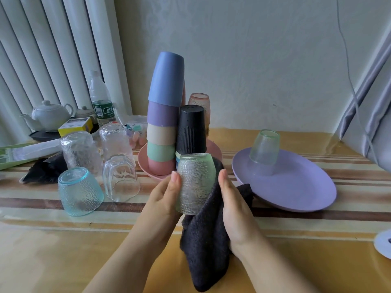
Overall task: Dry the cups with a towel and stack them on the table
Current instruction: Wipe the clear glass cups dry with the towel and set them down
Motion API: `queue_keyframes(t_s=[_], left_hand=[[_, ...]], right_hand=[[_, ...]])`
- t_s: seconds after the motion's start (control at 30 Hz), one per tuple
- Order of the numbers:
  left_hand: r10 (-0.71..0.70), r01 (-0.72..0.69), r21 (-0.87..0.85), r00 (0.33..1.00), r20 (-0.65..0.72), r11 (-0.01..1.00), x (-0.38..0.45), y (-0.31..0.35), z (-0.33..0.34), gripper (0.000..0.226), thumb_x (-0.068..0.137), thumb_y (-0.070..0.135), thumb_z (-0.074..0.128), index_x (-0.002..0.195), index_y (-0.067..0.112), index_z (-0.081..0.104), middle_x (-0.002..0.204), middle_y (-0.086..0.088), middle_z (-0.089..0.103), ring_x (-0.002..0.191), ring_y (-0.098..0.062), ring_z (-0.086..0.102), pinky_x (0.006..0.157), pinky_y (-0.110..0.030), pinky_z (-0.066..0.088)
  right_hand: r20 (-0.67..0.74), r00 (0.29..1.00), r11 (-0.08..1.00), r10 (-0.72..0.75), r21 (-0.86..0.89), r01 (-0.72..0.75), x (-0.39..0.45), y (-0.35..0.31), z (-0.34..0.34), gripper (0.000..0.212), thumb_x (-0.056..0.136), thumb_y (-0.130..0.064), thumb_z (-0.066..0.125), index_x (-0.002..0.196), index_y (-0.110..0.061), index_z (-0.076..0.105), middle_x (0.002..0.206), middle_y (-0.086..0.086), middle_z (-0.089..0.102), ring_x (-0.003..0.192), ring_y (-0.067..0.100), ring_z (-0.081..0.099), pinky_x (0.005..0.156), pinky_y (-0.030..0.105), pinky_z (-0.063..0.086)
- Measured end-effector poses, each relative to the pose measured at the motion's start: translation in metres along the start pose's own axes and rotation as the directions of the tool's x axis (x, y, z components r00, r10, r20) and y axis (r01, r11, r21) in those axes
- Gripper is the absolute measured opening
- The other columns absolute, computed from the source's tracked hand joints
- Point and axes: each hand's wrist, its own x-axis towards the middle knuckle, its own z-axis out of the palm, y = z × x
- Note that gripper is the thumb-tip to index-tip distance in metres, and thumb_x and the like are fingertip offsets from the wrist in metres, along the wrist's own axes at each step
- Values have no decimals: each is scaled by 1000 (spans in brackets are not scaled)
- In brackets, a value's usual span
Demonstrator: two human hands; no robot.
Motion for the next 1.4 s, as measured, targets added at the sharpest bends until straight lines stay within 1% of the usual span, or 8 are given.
queue_keyframes(t_s=[0.17,0.33,0.47,0.67,0.87,1.07,1.23,1.4], left_hand=[[-121,117,-67,991,-60,991,6,1,-5,60,77,58,51,111,11,66,106,-10,74,99,-21,70,82,-31,59],[156,-97,262,964,-217,960,2,-6,3,46,79,51,48,98,13,65,83,4,70,75,-6,64,60,-16,50],[155,-135,301,987,-41,944,-6,-6,19,40,81,45,53,116,29,59,98,31,69,93,17,61,77,-6,45],[30,-21,146,998,-56,989,-2,2,3,39,82,51,47,112,33,66,111,9,72,110,-8,64,90,-31,49],[-107,89,204,991,80,975,-9,4,6,40,80,53,47,108,34,68,111,10,72,108,-7,66,98,-36,47],[-208,211,-5,969,134,978,-9,8,6,47,81,50,51,110,19,69,113,-4,73,107,-18,68,92,-32,54],[-155,155,-123,988,12,980,1,4,-3,67,76,54,61,121,4,62,118,-16,68,114,-30,63,98,-40,51],[160,-83,364,969,-186,928,1,-4,1,49,74,58,49,93,13,59,84,-9,65,75,-11,58,63,-22,50]], right_hand=[[-40,998,995,46,-86,-49,-5,8,4,87,68,-87,46,138,-36,43,146,-6,44,140,19,33,116,44,22],[-189,967,969,-171,-212,129,-10,-12,0,38,79,-57,36,115,-49,45,116,-43,46,106,-32,39,87,-7,29],[-221,955,963,-198,-223,148,-10,-9,4,31,83,-55,37,112,-50,47,108,-45,50,104,-29,45,86,-4,33],[-78,958,906,-277,-354,233,-10,-4,13,64,85,-60,35,140,-27,40,137,-22,48,128,-11,38,104,8,30],[-195,964,967,-180,-217,137,-13,-25,1,26,87,-52,35,105,-43,51,103,-47,51,101,-33,41,87,-6,30],[-128,990,998,-54,19,56,-10,-21,-1,76,80,-71,46,129,-14,56,132,-4,59,128,8,48,114,40,31],[-64,997,991,49,-124,-57,-14,-16,3,92,66,-78,35,137,-21,49,139,-10,51,131,3,42,116,34,27],[-154,979,963,-137,-252,95,-12,-22,3,44,88,-58,27,127,-43,41,130,-34,43,115,-29,34,101,0,24]])
